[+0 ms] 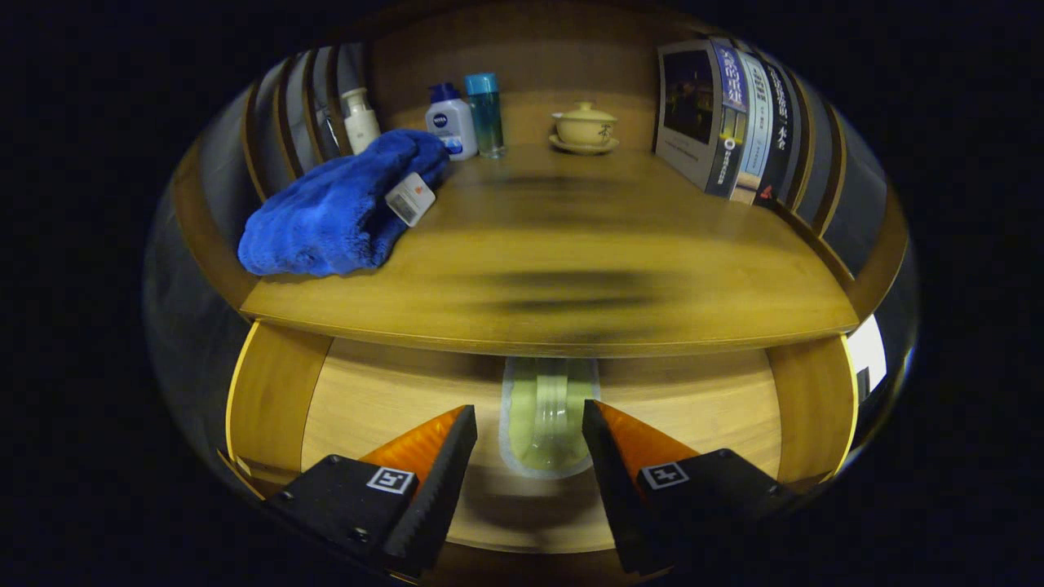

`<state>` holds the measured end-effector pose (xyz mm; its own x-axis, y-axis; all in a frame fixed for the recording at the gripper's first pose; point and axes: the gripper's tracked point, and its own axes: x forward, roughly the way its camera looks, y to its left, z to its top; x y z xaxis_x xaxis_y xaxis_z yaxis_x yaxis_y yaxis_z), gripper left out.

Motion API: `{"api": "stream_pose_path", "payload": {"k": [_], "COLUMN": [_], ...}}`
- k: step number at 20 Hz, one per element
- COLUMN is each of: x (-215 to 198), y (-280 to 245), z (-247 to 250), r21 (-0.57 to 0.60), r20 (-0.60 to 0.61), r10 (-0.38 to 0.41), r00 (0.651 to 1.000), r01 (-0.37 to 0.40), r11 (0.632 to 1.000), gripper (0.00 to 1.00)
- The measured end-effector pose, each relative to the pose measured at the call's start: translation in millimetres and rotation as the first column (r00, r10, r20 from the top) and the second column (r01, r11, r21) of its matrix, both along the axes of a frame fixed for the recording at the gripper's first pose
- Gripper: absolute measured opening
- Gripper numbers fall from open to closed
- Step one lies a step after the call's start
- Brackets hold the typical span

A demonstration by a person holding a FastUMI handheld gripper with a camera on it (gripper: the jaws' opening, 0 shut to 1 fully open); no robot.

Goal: Pull open the drawer, take out the items inside it, and place them on the countertop above the cabinet.

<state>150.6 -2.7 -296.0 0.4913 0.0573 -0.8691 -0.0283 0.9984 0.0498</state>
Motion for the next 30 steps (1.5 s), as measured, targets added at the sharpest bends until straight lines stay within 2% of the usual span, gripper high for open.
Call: {"api": "stream_pose_path", "payload": {"k": [3,6,7,9,11,25,30], "x": [-5,-6,-7,-5,-7,-69,-71], "y": [4,3,-2,-1,-4,2,10], "z": [-17,-16,-16,-16,-14,68,113], "r21": [0.028,0.019,-0.003,0.01,0.011,0.069,0.093], "r20": [-0.088,-0.092,-0.088,-0.073,-0.052,0.123,0.221], "r10": [-0.016,0.001,-0.009,-0.007,-0.012,0.062,0.072], "r00": [0.996,0.996,0.996,0.997,0.999,0.99,0.973], "r01": [0.018,0.001,0.008,0.007,0.013,-0.071,-0.095], "r11": [0.999,1.0,1.0,1.0,1.0,0.995,0.991], "gripper": [0.75,0.66,0.6,0.35,0.27,0.26,0.26]}}
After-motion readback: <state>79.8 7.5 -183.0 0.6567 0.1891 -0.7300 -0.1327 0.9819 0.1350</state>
